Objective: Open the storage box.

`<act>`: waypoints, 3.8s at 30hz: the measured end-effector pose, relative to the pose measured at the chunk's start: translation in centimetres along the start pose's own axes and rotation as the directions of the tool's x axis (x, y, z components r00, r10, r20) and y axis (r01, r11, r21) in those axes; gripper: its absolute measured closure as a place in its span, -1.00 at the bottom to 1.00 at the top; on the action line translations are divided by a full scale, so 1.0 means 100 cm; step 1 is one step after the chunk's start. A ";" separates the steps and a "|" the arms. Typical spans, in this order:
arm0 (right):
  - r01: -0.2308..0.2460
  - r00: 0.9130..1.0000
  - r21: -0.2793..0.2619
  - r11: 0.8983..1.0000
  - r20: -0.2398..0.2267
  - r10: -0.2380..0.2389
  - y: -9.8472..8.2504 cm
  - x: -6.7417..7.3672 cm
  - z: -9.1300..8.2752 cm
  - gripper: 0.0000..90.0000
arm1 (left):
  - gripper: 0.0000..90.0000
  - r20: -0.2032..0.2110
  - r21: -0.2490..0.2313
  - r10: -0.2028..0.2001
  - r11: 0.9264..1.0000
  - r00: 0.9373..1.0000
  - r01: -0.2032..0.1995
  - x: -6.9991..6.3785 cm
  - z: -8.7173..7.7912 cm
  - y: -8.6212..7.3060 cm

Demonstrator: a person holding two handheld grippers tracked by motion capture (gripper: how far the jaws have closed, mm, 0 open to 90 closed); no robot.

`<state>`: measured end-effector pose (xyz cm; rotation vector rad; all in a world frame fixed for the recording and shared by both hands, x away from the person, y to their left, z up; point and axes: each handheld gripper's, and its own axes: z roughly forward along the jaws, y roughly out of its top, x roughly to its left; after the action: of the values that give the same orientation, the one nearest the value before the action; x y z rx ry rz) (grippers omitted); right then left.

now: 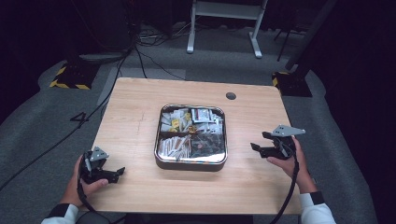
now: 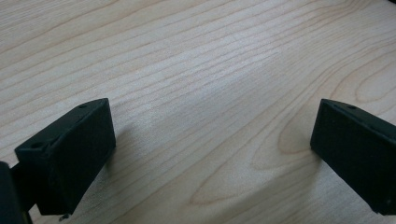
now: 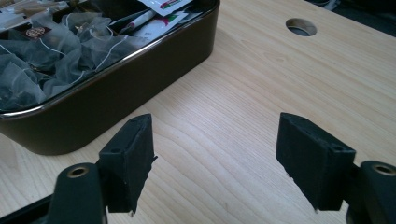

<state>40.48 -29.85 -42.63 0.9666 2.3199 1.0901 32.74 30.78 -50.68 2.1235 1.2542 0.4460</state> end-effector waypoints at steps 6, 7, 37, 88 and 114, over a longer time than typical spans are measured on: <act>0.010 1.000 -0.001 1.000 -0.009 -0.010 0.008 0.003 0.005 -0.38 | -0.99 0.000 0.000 0.000 1.000 1.000 0.000 0.000 0.000 0.000; 0.011 1.000 -0.003 1.000 -0.013 -0.011 0.012 0.003 0.006 -0.37 | -0.99 0.000 0.000 0.000 1.000 1.000 0.000 0.000 0.000 0.000; 0.083 0.994 0.013 0.996 -0.072 -0.082 0.059 0.027 0.048 -0.35 | -0.99 0.000 0.000 0.000 1.000 1.000 0.000 0.000 0.000 0.000; 0.196 0.952 0.089 0.977 -0.258 -0.167 0.118 0.104 0.156 -0.27 | -0.99 0.000 0.000 -0.001 1.000 1.000 0.001 0.000 0.000 0.000; 0.180 0.952 0.074 0.981 -0.263 -0.154 0.126 0.111 0.160 0.32 | -0.99 0.000 -0.001 0.001 1.000 1.000 -0.001 0.000 0.000 0.000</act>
<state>47.76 -7.83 -43.29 0.6784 2.6305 1.0961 32.72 30.79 -50.68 2.1238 1.2527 0.4464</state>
